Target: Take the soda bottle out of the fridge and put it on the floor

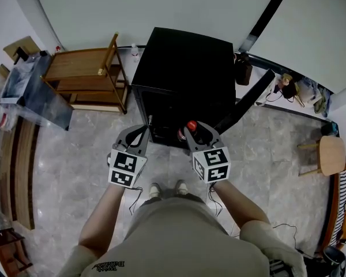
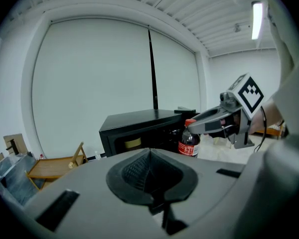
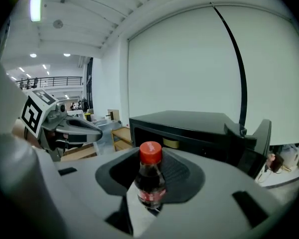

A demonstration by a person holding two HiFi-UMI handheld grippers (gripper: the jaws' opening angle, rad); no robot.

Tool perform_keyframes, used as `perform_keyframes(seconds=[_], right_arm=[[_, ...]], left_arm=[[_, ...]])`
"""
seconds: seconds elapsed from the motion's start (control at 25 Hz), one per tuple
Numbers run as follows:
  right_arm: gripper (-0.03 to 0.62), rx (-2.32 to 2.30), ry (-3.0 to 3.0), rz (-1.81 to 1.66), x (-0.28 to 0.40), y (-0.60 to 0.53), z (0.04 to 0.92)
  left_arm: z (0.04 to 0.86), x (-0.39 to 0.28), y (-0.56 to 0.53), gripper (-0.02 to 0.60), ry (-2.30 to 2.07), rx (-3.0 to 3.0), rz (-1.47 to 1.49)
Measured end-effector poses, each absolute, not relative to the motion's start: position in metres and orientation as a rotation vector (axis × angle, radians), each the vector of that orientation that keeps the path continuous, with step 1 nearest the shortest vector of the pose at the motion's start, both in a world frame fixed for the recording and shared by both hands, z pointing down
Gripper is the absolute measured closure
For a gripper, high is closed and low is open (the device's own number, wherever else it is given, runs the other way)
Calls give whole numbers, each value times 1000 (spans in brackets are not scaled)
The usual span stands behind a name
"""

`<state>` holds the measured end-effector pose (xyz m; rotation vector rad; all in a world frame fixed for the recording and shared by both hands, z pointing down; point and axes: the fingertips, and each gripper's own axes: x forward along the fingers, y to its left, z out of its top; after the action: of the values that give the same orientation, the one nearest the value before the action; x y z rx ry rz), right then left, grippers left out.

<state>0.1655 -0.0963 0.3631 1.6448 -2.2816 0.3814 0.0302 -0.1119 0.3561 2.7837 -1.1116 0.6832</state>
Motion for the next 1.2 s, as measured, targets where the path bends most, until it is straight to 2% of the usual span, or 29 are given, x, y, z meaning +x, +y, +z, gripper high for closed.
perform_keyframes(seconds=[0.52, 1.2], right_arm=[[482, 1486, -2315, 323, 129, -96, 372], [482, 1095, -2481, 299, 15, -99, 398]], left_arm=[[366, 1, -104, 575, -1194, 2710, 712], [381, -101, -74, 575, -1490, 2460, 768]])
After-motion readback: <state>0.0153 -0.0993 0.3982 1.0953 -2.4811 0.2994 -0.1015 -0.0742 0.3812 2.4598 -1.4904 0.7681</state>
